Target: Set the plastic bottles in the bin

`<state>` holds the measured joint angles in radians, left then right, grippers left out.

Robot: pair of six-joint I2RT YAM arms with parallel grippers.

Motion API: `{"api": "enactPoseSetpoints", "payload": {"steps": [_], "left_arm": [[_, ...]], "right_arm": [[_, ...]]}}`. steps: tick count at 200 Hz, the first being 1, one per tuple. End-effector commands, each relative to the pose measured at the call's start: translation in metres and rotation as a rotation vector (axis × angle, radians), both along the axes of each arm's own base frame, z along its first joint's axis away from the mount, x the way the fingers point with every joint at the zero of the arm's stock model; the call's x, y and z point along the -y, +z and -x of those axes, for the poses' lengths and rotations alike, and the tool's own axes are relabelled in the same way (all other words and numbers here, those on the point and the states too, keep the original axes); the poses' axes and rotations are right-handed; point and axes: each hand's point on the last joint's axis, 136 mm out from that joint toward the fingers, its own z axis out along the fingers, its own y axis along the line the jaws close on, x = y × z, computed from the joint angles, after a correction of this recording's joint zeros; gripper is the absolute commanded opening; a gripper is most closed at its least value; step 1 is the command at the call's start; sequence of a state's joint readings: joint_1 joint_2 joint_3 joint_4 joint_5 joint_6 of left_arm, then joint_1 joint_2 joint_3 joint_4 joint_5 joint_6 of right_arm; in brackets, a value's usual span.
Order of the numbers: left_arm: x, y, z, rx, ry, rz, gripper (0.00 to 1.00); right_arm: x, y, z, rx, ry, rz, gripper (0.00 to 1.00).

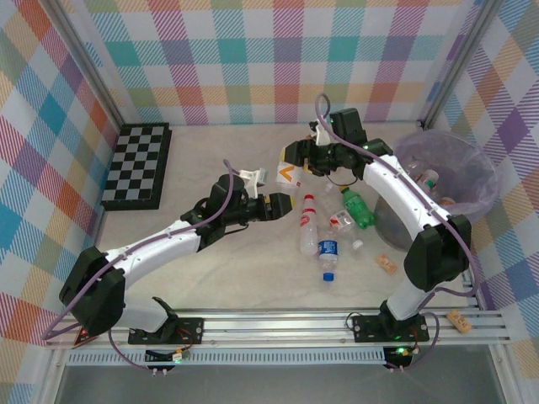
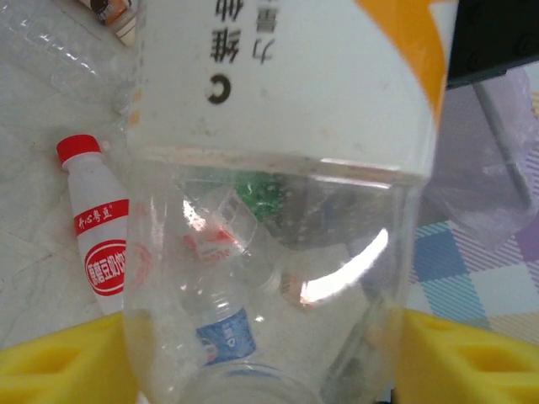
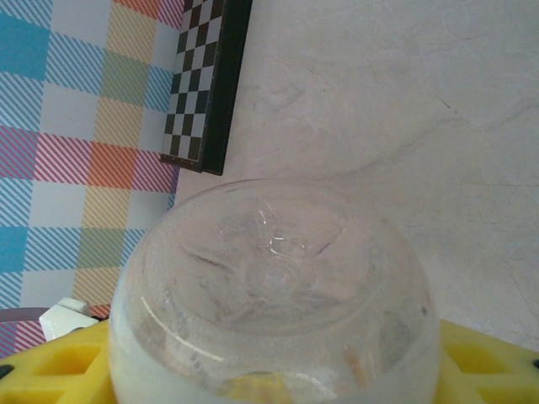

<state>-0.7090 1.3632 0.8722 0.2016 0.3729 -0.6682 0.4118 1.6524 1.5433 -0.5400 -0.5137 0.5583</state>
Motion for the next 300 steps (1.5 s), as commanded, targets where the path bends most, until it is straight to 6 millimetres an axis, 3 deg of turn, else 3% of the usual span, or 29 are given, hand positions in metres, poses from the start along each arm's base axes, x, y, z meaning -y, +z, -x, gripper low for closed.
{"api": "enactPoseSetpoints", "payload": {"steps": [1, 24, 53, 85, 109, 132, 161, 182, 215, 258, 300], "left_arm": [[0.000, 0.015, 0.004, 0.044, -0.002, 0.015, 0.99], [-0.005, 0.012, 0.006, 0.045, 0.007, -0.004, 1.00], [-0.020, 0.000, 0.005, 0.018, 0.078, -0.060, 1.00], [-0.025, -0.009, 0.005, 0.008, 0.104, -0.079, 1.00], [-0.019, -0.015, 0.002, -0.010, 0.094, -0.079, 1.00], [-0.014, -0.023, -0.003, -0.043, 0.095, -0.101, 1.00], [-0.010, -0.031, -0.007, -0.067, 0.103, -0.133, 0.97], [-0.005, -0.038, -0.005, -0.093, 0.091, -0.135, 0.95], [-0.001, -0.055, 0.000, -0.125, 0.086, -0.150, 0.94], [0.007, -0.075, 0.013, -0.184, 0.066, -0.182, 0.93], [0.018, -0.092, 0.024, -0.212, 0.047, -0.193, 0.90]], "right_arm": [[0.006, 0.036, -0.002, 0.120, 0.009, 0.002, 0.53], [0.023, 0.058, -0.011, 0.178, -0.008, 0.020, 0.50], [0.069, 0.107, -0.019, 0.282, -0.088, 0.039, 0.46], [0.152, 0.171, -0.016, 0.423, -0.283, 0.075, 0.45], [0.221, 0.208, 0.000, 0.515, -0.475, 0.158, 0.44], [0.282, 0.227, 0.020, 0.563, -0.661, 0.282, 0.41], [0.349, 0.236, 0.040, 0.568, -0.863, 0.452, 0.39], [0.382, 0.231, 0.045, 0.550, -0.947, 0.577, 0.38], [0.398, 0.194, 0.038, 0.484, -0.938, 0.674, 0.37], [0.404, 0.130, 0.034, 0.365, -0.930, 0.686, 0.36], [0.396, 0.070, 0.027, 0.208, -0.880, 0.620, 0.36]]}}
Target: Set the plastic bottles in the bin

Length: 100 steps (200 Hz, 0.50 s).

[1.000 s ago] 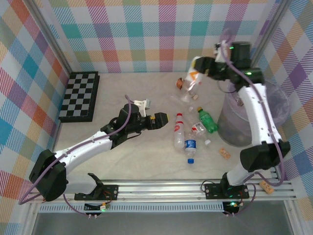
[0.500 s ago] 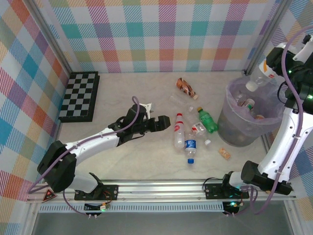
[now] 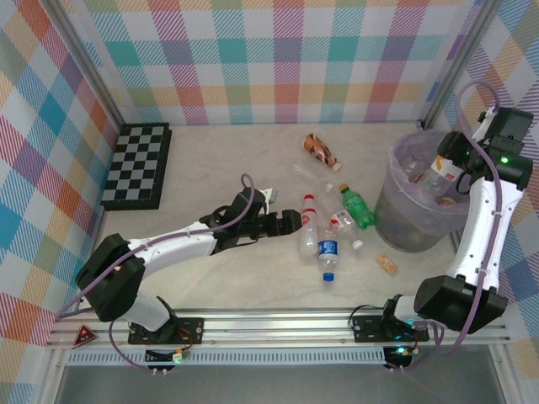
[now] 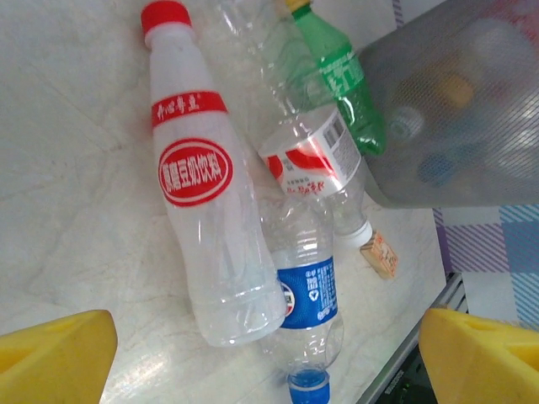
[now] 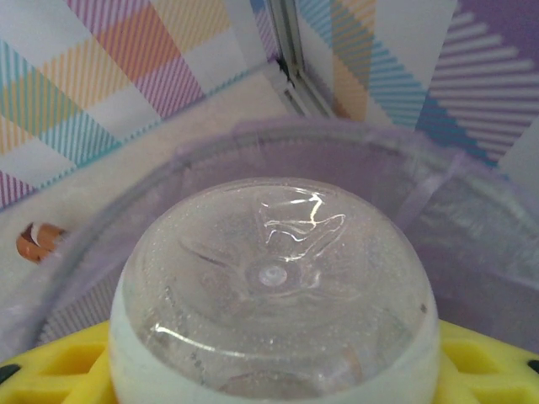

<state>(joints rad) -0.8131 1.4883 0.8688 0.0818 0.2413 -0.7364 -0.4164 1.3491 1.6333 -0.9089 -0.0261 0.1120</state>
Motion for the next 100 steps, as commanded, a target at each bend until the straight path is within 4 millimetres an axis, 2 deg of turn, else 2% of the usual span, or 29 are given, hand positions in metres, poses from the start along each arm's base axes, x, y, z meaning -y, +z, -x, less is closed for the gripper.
{"api": "enactPoseSetpoints", "payload": {"steps": [1, 48, 83, 100], "left_arm": [[0.005, -0.011, 0.005, -0.021, 0.005, -0.003, 0.90], [0.009, -0.027, 0.009, -0.024, -0.008, -0.073, 0.87], [0.012, -0.036, 0.012, -0.025, -0.022, -0.122, 0.83], [0.015, -0.039, 0.012, -0.023, -0.029, -0.135, 0.82]], "right_arm": [[-0.003, -0.004, -0.003, 0.025, 0.008, -0.026, 0.36], [-0.011, -0.059, -0.003, -0.092, 0.001, -0.150, 0.38], [-0.013, -0.086, -0.001, -0.154, -0.015, -0.202, 0.42], [-0.013, -0.094, -0.001, -0.176, -0.025, -0.219, 0.51]]}}
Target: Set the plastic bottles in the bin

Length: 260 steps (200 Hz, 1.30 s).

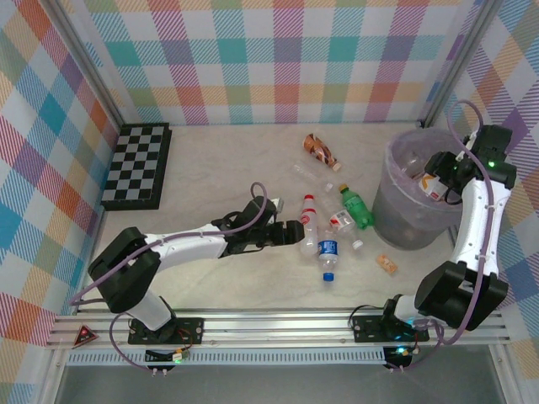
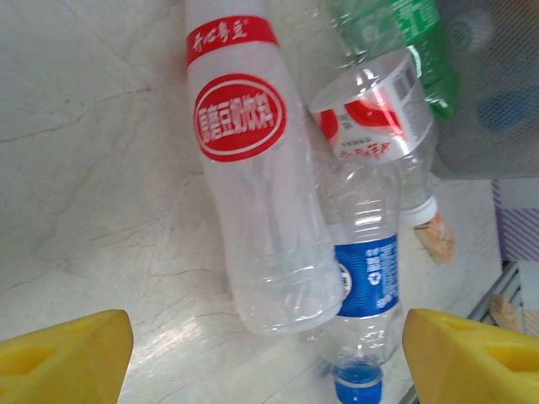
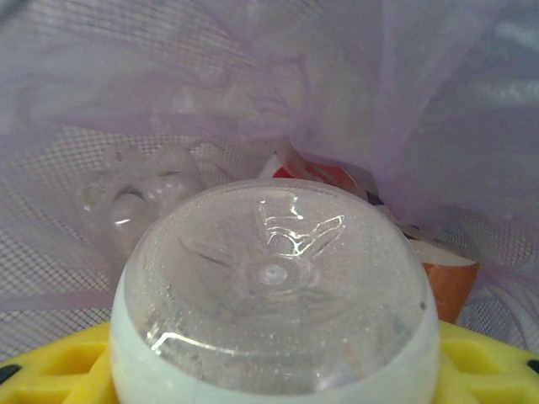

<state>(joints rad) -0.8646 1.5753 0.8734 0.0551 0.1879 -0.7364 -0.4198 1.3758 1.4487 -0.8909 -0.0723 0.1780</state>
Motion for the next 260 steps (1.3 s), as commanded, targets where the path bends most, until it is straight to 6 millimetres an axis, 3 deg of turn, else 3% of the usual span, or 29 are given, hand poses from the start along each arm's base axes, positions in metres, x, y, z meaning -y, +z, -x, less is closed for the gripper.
{"api": "enactPoseSetpoints", "payload": {"steps": [1, 38, 90, 127, 175, 209, 260], "left_arm": [[0.008, 0.000, 0.001, 0.023, -0.022, -0.032, 0.83], [0.015, -0.002, 0.003, 0.028, -0.039, -0.050, 0.83], [0.023, -0.005, 0.005, 0.022, -0.053, -0.050, 0.85], [0.030, -0.011, 0.009, 0.011, -0.067, -0.056, 0.90], [0.043, -0.022, 0.011, -0.015, -0.081, -0.066, 0.91], [0.049, -0.037, 0.007, -0.055, -0.055, -0.079, 0.84], [0.052, -0.053, 0.004, -0.086, -0.037, -0.094, 0.73]], "right_arm": [[-0.004, -0.015, -0.003, -0.024, -0.010, -0.064, 0.52], [-0.002, -0.006, -0.003, -0.010, -0.016, -0.050, 0.78], [-0.002, 0.047, 0.007, 0.063, -0.006, 0.023, 0.97], [-0.014, 0.074, 0.018, 0.129, 0.013, 0.023, 1.00], [-0.055, 0.102, 0.030, 0.248, 0.125, -0.109, 1.00], [-0.077, 0.110, 0.037, 0.282, 0.194, -0.180, 1.00], [-0.088, 0.113, 0.038, 0.296, 0.234, -0.220, 0.99]]}}
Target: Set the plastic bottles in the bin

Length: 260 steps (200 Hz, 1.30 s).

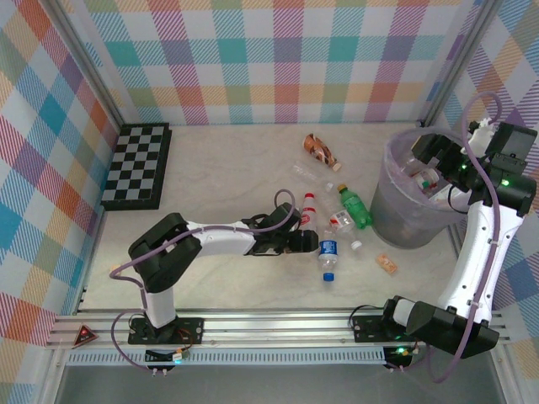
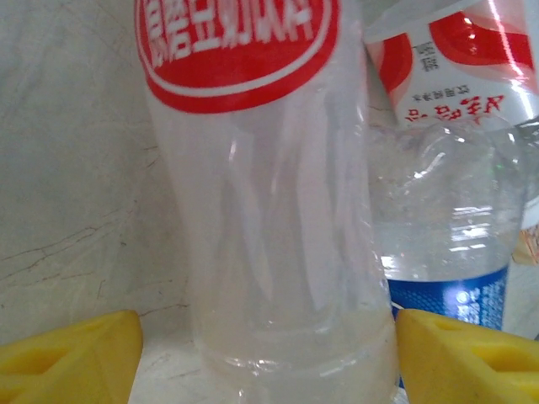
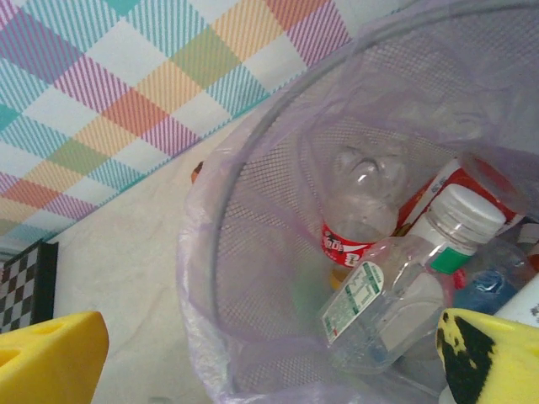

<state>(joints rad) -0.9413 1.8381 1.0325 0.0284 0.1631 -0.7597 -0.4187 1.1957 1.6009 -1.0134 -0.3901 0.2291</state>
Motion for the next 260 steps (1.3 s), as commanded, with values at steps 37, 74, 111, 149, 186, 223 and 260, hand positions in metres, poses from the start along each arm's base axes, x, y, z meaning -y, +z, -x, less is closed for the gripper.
{"api": "enactPoseSetpoints", "payload": {"steps": [37, 74, 111, 149, 186, 223, 260], "left_arm": [[0.006, -0.002, -0.002, -0.005, 0.024, -0.005, 0.60], [0.004, 0.002, -0.003, 0.008, 0.027, -0.015, 0.53], [0.004, 0.012, -0.004, 0.025, 0.021, 0.000, 0.45], [-0.001, 0.036, -0.005, 0.083, 0.002, 0.004, 0.44], [-0.013, 0.077, -0.004, 0.174, -0.035, 0.004, 0.42], [-0.026, 0.127, -0.002, 0.278, -0.062, 0.026, 0.41], [-0.035, 0.163, 0.004, 0.358, -0.069, 0.113, 0.40]], "right_arm": [[-0.031, 0.007, 0.004, 0.039, 0.128, -0.115, 0.99], [-0.047, 0.021, 0.005, 0.088, 0.206, -0.167, 0.98], [-0.061, 0.039, 0.012, 0.148, 0.269, -0.216, 0.97], [-0.076, 0.052, 0.022, 0.175, 0.325, -0.284, 0.96], [-0.095, 0.050, 0.018, 0.157, 0.385, -0.311, 0.96], [-0.138, 0.029, 0.002, 0.065, 0.486, -0.298, 0.95], [-0.196, -0.011, -0.022, -0.036, 0.586, -0.317, 0.94]]}}
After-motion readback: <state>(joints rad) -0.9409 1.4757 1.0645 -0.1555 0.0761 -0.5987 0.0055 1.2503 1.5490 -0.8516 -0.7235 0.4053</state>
